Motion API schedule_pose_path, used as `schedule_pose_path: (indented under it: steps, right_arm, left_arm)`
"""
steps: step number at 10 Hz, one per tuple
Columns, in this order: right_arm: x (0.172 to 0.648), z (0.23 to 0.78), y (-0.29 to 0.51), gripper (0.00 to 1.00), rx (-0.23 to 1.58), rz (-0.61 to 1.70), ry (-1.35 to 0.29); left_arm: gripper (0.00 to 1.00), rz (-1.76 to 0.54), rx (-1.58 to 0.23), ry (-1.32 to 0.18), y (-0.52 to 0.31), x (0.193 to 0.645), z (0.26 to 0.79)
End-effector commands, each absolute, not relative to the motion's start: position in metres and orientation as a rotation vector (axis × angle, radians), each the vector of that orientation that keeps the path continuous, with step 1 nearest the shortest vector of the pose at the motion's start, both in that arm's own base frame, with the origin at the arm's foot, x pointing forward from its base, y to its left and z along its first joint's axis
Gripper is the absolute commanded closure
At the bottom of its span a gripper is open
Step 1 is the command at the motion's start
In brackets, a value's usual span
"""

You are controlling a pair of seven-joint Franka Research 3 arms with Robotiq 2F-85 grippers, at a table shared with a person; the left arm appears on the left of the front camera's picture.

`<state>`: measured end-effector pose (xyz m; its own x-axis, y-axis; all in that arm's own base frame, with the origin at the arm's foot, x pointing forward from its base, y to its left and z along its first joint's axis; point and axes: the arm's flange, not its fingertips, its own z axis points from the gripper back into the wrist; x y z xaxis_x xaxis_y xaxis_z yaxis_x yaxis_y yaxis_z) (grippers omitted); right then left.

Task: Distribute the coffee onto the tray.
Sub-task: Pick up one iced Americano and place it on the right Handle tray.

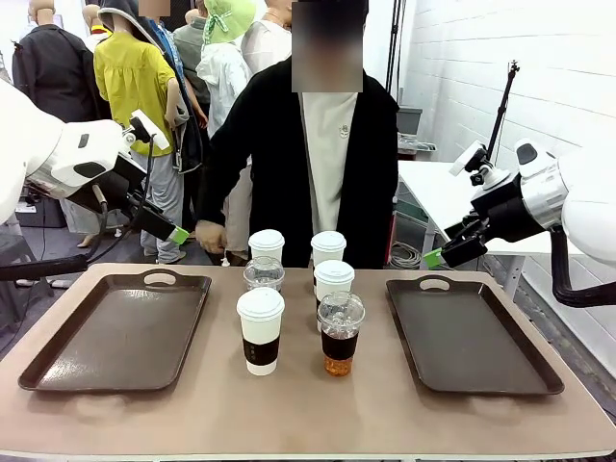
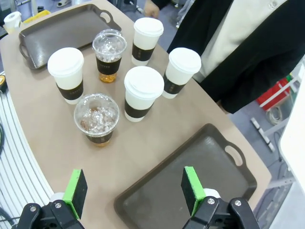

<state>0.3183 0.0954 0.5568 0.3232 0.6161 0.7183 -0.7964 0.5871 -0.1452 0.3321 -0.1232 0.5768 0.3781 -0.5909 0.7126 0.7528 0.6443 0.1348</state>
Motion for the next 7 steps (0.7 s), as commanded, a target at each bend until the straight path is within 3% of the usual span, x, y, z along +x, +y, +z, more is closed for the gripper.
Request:
schedule_pose_path:
  steps: [1,7]
  right_arm:
    - [0.3186,0.5565,0.0960,0.00,0.256,0.941,-0.819]
    - [0.3186,0.5565,0.0960,0.00,0.256,0.941,-0.819]
  left_arm:
    - [0.00,-0.868,-0.227,-0.807,-0.1240,0.3325,0.5759]
    - [0.00,-0.868,-0.227,-0.807,-0.1240,0.3325,0.5759]
